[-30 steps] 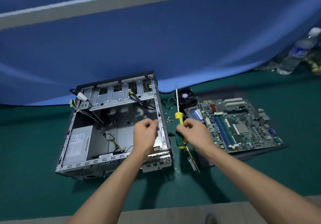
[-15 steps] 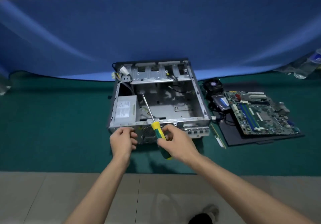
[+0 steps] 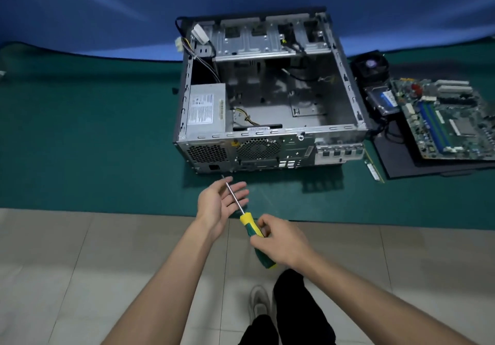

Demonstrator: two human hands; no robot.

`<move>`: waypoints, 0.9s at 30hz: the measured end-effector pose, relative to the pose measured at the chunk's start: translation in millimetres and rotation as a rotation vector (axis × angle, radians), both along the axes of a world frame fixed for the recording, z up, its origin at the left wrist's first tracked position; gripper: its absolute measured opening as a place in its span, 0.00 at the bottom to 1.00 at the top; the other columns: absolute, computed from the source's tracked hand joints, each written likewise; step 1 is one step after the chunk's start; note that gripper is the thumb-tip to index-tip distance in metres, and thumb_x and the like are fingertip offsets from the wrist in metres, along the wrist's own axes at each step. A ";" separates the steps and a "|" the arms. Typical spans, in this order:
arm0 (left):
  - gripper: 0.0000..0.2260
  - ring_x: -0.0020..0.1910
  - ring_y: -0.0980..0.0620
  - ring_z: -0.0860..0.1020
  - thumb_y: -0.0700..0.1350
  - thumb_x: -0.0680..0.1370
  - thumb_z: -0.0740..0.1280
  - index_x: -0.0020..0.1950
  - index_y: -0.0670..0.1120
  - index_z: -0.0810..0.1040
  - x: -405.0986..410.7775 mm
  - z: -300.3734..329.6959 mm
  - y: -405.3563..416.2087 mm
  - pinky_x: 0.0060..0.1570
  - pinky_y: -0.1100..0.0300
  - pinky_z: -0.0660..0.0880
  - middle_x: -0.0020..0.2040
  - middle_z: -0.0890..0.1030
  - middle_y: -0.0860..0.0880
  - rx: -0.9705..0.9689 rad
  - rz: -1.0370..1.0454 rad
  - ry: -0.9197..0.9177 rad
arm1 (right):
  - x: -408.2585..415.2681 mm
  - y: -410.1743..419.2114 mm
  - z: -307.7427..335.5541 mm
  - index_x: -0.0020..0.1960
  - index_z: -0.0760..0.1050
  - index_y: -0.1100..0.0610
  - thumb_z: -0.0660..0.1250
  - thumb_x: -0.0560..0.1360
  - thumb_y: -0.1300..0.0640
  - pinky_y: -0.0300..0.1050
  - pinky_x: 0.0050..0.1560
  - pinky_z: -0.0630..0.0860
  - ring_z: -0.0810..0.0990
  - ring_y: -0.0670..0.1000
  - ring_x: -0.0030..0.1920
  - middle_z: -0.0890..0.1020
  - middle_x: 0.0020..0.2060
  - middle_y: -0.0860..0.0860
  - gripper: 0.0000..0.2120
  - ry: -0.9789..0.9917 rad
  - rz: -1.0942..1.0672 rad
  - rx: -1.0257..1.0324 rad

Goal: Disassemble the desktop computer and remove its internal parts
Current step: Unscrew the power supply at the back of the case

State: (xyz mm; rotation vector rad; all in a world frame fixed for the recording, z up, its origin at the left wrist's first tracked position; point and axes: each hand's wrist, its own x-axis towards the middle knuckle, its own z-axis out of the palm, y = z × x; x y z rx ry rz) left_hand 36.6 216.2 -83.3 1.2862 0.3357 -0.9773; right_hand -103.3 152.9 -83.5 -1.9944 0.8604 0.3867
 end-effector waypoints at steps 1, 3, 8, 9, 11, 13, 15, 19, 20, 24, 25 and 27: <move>0.07 0.33 0.49 0.82 0.40 0.81 0.57 0.54 0.40 0.72 -0.6 -3.0 -2.2 0.33 0.58 0.80 0.41 0.82 0.40 0.048 -0.027 -0.034 | 0.2 2.4 -5.2 0.38 0.69 0.50 0.64 0.68 0.48 0.43 0.35 0.67 0.73 0.47 0.35 0.76 0.32 0.46 0.07 -0.001 -0.012 0.027; 0.06 0.28 0.52 0.80 0.38 0.81 0.57 0.55 0.39 0.71 -1.1 -8.8 -7.1 0.29 0.60 0.79 0.39 0.81 0.41 0.141 -0.081 -0.105 | 2.1 6.9 -12.9 0.35 0.66 0.51 0.64 0.69 0.51 0.43 0.32 0.63 0.69 0.47 0.32 0.71 0.29 0.46 0.09 -0.016 -0.025 0.083; 0.08 0.23 0.54 0.79 0.36 0.81 0.56 0.60 0.39 0.68 2.0 -18.3 -17.5 0.25 0.62 0.77 0.40 0.81 0.43 0.268 -0.177 -0.203 | 9.5 16.7 -25.7 0.31 0.64 0.53 0.62 0.73 0.56 0.43 0.31 0.60 0.65 0.48 0.29 0.68 0.27 0.47 0.13 -0.045 -0.131 0.268; 0.09 0.23 0.54 0.78 0.35 0.81 0.56 0.61 0.40 0.67 2.8 -19.9 -18.3 0.25 0.62 0.77 0.40 0.81 0.43 0.281 -0.181 -0.211 | 10.4 18.2 -28.2 0.31 0.64 0.53 0.62 0.73 0.56 0.42 0.30 0.59 0.65 0.47 0.29 0.68 0.26 0.46 0.13 -0.045 -0.149 0.282; 0.11 0.24 0.54 0.79 0.36 0.81 0.56 0.64 0.41 0.66 5.4 -22.8 -19.7 0.26 0.61 0.77 0.41 0.81 0.43 0.293 -0.189 -0.219 | 12.4 19.8 -32.8 0.31 0.65 0.53 0.62 0.73 0.55 0.43 0.31 0.60 0.65 0.47 0.29 0.67 0.26 0.46 0.13 -0.050 -0.169 0.297; 0.13 0.25 0.53 0.79 0.36 0.81 0.57 0.66 0.40 0.65 8.2 -25.1 -20.1 0.27 0.61 0.77 0.42 0.81 0.43 0.297 -0.202 -0.222 | 14.4 19.8 -37.6 0.32 0.64 0.52 0.63 0.74 0.56 0.45 0.34 0.61 0.65 0.48 0.31 0.66 0.27 0.46 0.13 -0.052 -0.175 0.321; 0.14 0.26 0.53 0.80 0.36 0.82 0.57 0.67 0.39 0.65 10.5 -25.7 -20.5 0.28 0.60 0.78 0.42 0.81 0.43 0.296 -0.216 -0.226 | 16.1 19.7 -41.8 0.33 0.65 0.52 0.63 0.74 0.56 0.45 0.35 0.62 0.66 0.49 0.32 0.67 0.27 0.47 0.13 -0.049 -0.176 0.348; 0.12 0.32 0.49 0.81 0.36 0.82 0.56 0.65 0.38 0.66 13.3 -26.6 -23.1 0.30 0.59 0.79 0.41 0.81 0.43 0.287 -0.224 -0.205 | 17.2 19.9 -46.0 0.34 0.67 0.51 0.63 0.74 0.55 0.45 0.38 0.64 0.67 0.49 0.34 0.68 0.28 0.47 0.11 -0.054 -0.189 0.361; 0.12 0.34 0.48 0.81 0.36 0.82 0.56 0.65 0.38 0.66 14.1 -27.2 -23.7 0.30 0.58 0.79 0.41 0.81 0.42 0.284 -0.218 -0.198 | 17.4 19.5 -46.4 0.34 0.67 0.51 0.63 0.74 0.55 0.46 0.38 0.64 0.67 0.49 0.34 0.68 0.28 0.47 0.11 -0.058 -0.195 0.369; 0.08 0.35 0.47 0.81 0.35 0.81 0.56 0.61 0.38 0.67 14.9 -28.3 -25.7 0.30 0.57 0.80 0.41 0.80 0.42 0.297 -0.198 -0.184 | 17.0 17.7 -47.8 0.34 0.69 0.50 0.63 0.74 0.54 0.45 0.38 0.65 0.68 0.48 0.33 0.69 0.27 0.46 0.10 -0.071 -0.211 0.383; 0.07 0.35 0.47 0.81 0.35 0.81 0.56 0.59 0.38 0.68 14.5 -28.5 -26.8 0.30 0.56 0.80 0.40 0.80 0.42 0.311 -0.198 -0.188 | 17.0 17.5 -48.1 0.34 0.70 0.50 0.63 0.74 0.54 0.45 0.37 0.65 0.68 0.48 0.33 0.68 0.26 0.45 0.10 -0.072 -0.213 0.389; 0.06 0.35 0.47 0.80 0.35 0.81 0.56 0.56 0.37 0.69 14.2 -28.6 -29.6 0.29 0.57 0.79 0.40 0.79 0.41 0.348 -0.197 -0.198 | 17.6 17.6 -48.5 0.33 0.69 0.50 0.63 0.74 0.55 0.44 0.36 0.64 0.67 0.47 0.31 0.67 0.24 0.44 0.11 -0.077 -0.218 0.404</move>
